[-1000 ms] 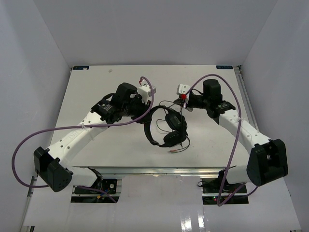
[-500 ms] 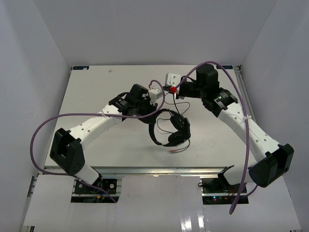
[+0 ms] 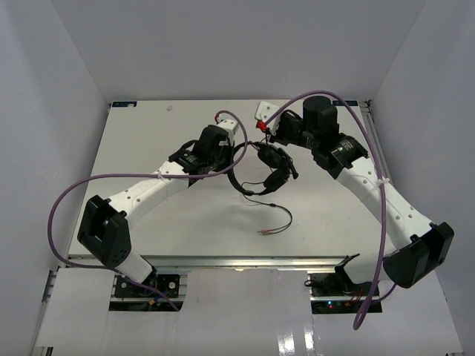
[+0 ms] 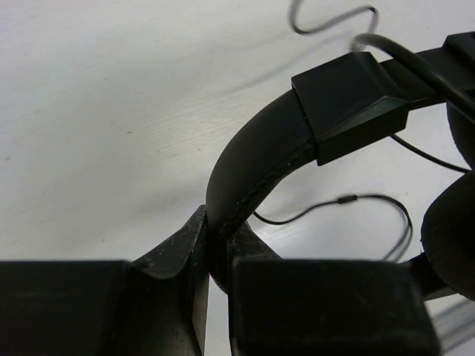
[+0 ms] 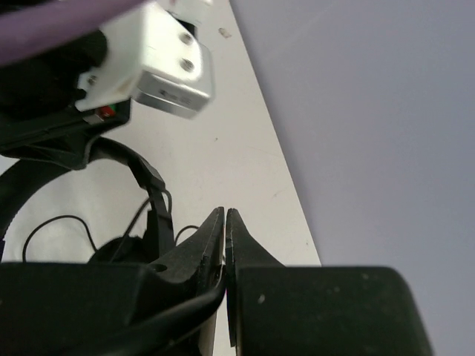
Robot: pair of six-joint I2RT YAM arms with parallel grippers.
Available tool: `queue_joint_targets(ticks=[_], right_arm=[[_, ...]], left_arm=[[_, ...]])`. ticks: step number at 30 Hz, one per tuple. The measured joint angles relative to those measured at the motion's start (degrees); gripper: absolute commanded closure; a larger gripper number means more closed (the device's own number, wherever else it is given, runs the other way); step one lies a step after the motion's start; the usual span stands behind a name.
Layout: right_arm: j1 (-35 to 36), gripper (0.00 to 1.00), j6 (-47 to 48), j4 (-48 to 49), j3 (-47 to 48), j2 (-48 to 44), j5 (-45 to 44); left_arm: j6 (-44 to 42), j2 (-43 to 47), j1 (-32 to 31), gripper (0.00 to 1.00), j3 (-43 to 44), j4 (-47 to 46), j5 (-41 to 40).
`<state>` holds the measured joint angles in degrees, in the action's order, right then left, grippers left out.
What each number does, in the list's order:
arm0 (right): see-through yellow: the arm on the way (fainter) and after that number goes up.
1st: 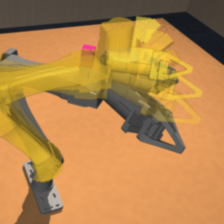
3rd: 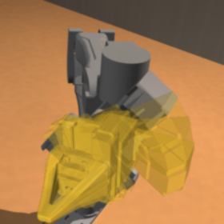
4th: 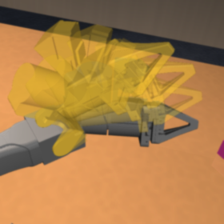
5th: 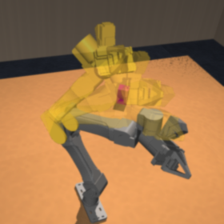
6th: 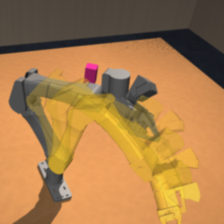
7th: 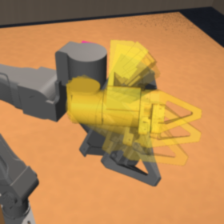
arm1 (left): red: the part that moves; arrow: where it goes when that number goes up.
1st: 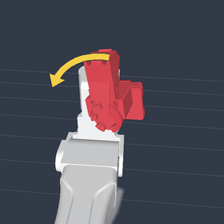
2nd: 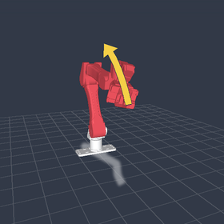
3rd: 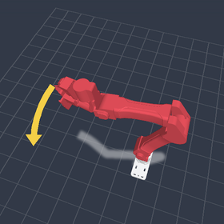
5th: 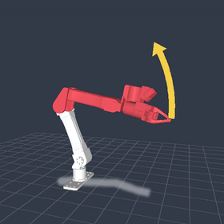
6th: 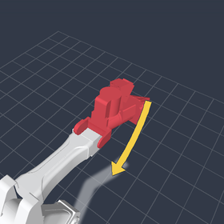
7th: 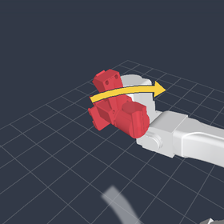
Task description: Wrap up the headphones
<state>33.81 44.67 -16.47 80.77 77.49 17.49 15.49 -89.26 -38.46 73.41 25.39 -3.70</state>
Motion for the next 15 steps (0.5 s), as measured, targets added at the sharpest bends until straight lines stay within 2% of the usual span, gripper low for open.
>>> queue_joint_targets(ticks=[6, 15], right_arm=[[0.1, 0.92, -1.9, 0.6, 3.6, 0.0, -1.8], [1.6, 0.92, -1.4, -0.1, 3.9, 0.0, -2.0]], left_arm=[[4.7, 3.3, 0.2, 1.00, -3.0, -4.8, -8.8], [9.1, 1.6, 1.1, 1.00, -0.2, -9.2, -13.3]])
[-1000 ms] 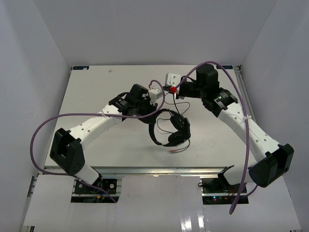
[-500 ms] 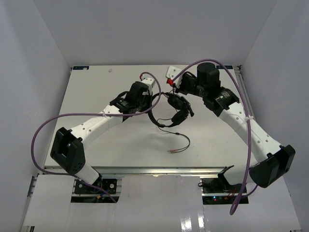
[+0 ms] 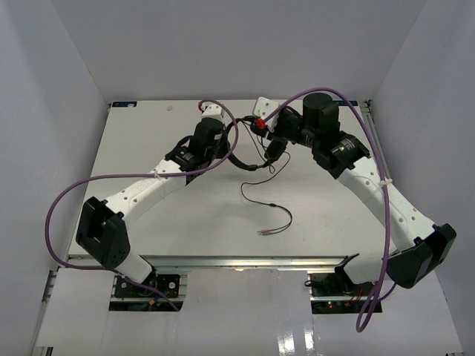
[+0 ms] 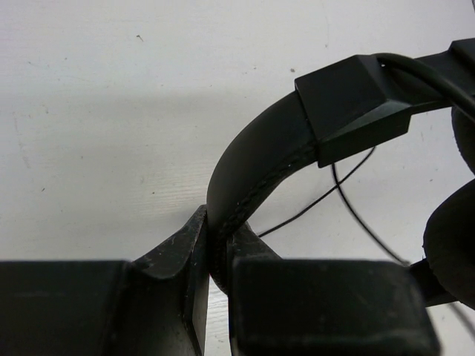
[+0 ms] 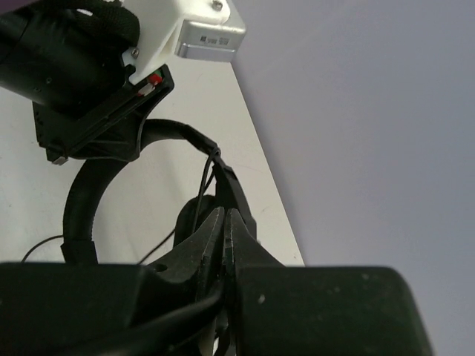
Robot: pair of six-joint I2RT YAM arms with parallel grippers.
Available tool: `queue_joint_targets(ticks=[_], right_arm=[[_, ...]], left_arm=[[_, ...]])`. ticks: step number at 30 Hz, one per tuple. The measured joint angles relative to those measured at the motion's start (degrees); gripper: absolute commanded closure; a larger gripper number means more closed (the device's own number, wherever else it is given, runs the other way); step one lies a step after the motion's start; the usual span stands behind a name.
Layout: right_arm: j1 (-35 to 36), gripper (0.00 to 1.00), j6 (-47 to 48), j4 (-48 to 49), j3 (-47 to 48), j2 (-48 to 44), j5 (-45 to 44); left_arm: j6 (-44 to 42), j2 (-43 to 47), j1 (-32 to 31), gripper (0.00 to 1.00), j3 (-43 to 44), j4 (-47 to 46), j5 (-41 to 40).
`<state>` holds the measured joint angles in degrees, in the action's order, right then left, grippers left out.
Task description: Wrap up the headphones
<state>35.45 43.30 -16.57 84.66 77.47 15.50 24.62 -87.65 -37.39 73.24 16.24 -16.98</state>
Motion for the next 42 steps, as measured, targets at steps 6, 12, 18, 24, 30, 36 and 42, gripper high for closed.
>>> queue_joint_targets(ticks=[6, 12, 18, 24, 30, 36, 42], right_arm=[[0.8, 0.92, 1.3, -0.1, 0.1, 0.0, -1.2], [1.8, 0.92, 2.6, 0.5, 0.6, 0.2, -3.8], [1.2, 0.92, 4.0, 2.0, 1.9, 2.1, -8.5], [-2.6, 0.92, 3.7, 3.4, 4.2, 4.9, -8.6], [-6.0, 0.92, 1.4, 4.1, 4.5, 8.7, -4.5], [-7.2, 0.92, -2.7, 4.5, 3.8, 13.3, 0.3], [-10.6, 0.92, -7.8, 4.8, 3.3, 16.8, 5.0]], left_arm=[[3.5, -3.8, 2.0, 1.00, 4.7, -1.6, 0.6], [5.6, -9.1, 1.8, 1.00, 8.0, -2.9, 4.4], [3.3, -7.7, 0.3, 1.00, 2.9, -5.9, 9.1], [-1.4, -3.0, -0.2, 1.00, -8.3, -6.6, 15.8], [-6.3, 2.6, -1.4, 1.00, -13.4, -7.0, 23.3], [-9.5, 8.2, -3.4, 1.00, -14.8, -8.5, 29.8], [-11.1, 12.5, -4.0, 1.00, -15.2, -8.7, 32.1]])
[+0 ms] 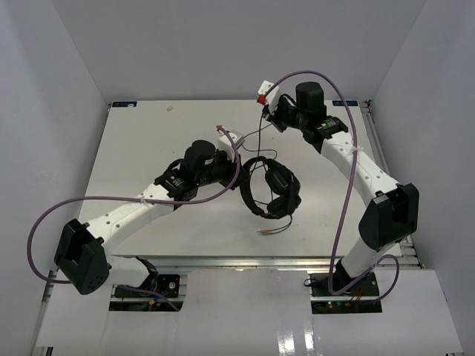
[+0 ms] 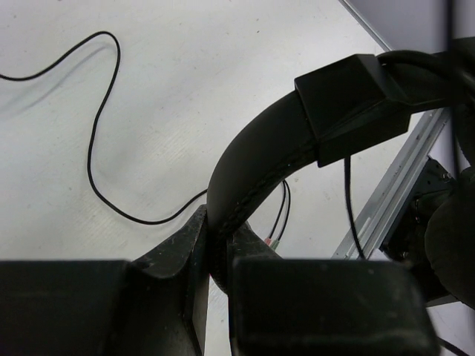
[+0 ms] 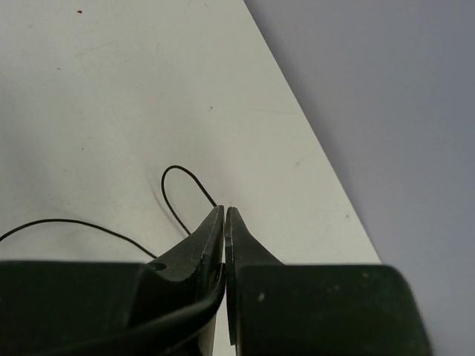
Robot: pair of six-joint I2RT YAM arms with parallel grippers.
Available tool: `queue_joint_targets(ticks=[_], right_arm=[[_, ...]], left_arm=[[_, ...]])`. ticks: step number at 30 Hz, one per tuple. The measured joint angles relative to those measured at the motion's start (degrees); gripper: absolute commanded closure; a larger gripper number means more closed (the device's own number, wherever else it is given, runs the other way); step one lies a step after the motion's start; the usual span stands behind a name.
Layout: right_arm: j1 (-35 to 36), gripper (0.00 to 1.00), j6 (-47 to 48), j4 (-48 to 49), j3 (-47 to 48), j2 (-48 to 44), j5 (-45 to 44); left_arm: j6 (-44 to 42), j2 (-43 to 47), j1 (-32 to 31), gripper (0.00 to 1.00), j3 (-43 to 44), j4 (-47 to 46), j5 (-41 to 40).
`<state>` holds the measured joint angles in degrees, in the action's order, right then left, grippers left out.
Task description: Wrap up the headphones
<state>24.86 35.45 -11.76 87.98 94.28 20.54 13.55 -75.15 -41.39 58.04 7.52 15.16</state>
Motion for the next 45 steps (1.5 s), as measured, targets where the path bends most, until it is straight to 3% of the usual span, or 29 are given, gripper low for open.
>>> queue_joint_targets(ticks=[9, 16, 23, 34, 37, 41, 45], right_arm=[[-8.5, 0.92, -8.4, 5.0, -11.5, -0.9, 14.1], [-9.4, 0.92, -19.3, 16.6, -25.4, -2.3, 32.9], [-9.2, 0.92, -32.0, 32.2, -29.3, -1.0, 43.9], [-5.9, 0.92, -63.5, 69.8, -37.2, 8.2, 48.7], [-4.5, 0.87, -74.3, 79.0, -36.2, 12.4, 48.9], [-2.5, 0.79, -88.0, 84.5, -31.4, 19.8, 48.2], [0.3, 0.75, -93.4, 85.2, -31.4, 23.3, 46.8]], left_arm=[[-1.2, 3.0, 0.0, 1.00, 3.5, 6.0, -2.4], [-2.3, 2.7, 0.0, 1.00, 16.9, 14.7, -6.5], [-3.0, 0.6, 0.0, 1.00, 30.5, 21.1, -10.7], [1.8, -9.7, 0.0, 1.00, 43.4, 29.2, -19.0], [2.9, -13.2, 0.0, 1.00, 49.1, 32.7, -20.7], [4.5, -17.2, 0.0, 1.00, 56.8, 35.5, -22.8], [5.7, -18.7, 0.0, 1.00, 62.7, 36.8, -26.3]])
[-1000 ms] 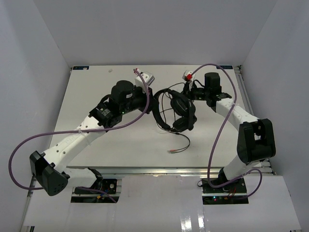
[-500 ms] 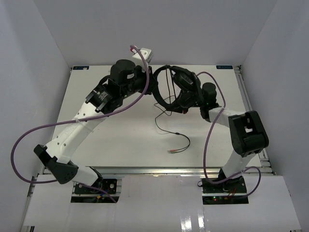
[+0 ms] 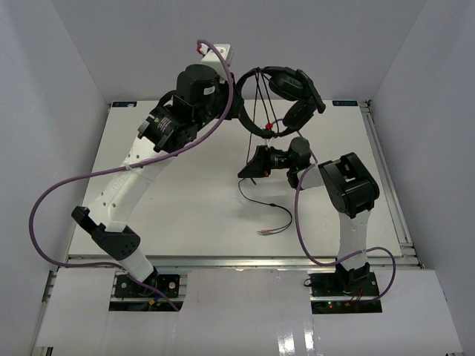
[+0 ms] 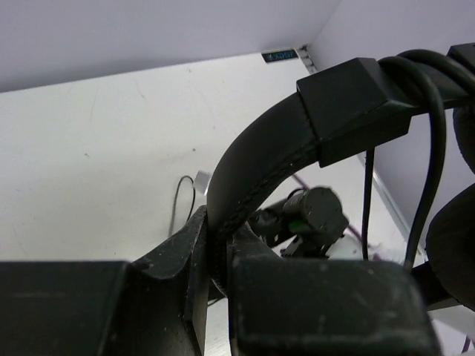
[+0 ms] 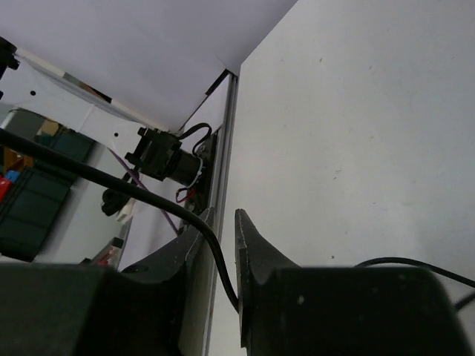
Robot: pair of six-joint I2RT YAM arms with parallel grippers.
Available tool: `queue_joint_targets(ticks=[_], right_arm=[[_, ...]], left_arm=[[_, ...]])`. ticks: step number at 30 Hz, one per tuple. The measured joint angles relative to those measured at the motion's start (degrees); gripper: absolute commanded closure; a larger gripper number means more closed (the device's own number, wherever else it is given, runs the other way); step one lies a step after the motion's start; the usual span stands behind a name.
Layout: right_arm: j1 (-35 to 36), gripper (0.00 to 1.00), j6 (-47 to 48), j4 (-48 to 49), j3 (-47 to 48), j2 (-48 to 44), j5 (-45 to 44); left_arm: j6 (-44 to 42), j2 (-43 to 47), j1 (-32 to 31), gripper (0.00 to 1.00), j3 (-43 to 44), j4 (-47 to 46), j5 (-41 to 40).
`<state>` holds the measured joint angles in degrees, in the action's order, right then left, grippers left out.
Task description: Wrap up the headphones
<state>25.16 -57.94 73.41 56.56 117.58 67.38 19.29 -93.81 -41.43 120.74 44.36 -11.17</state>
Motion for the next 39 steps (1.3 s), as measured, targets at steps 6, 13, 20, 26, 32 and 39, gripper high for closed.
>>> queue_joint_targets(ticks=[6, 13, 20, 26, 32, 39], right_arm=[[4.5, 0.79, 5.6, 0.2, -6.2, -4.4, -2.6], [5.2, 0.80, 19.3, 0.9, -10.7, -13.9, -5.7], [10.7, 0.85, 38.2, -9.8, -13.2, -22.7, -10.4], [12.4, 0.92, 50.9, -22.7, -16.3, -30.7, -15.0], [10.9, 0.92, 61.2, -34.8, -18.8, -40.2, -19.0], [9.4, 0.92, 72.6, -52.9, -17.2, -44.9, -26.8]], left_arm=[[0.2, -0.5, 0.2, 1.00, 5.9, 1.4, -5.1], [-0.6, -0.3, 3.0, 1.00, 7.1, 2.6, -7.4], [-2.0, 0.3, 6.9, 1.00, 7.1, 3.3, -8.5], [-2.7, 1.9, 11.0, 1.00, 4.7, 3.2, -9.2], [-3.2, 3.1, 15.3, 1.00, 0.1, 3.7, -9.2], [-3.9, 4.7, 16.9, 1.00, -4.5, 4.5, -8.9]])
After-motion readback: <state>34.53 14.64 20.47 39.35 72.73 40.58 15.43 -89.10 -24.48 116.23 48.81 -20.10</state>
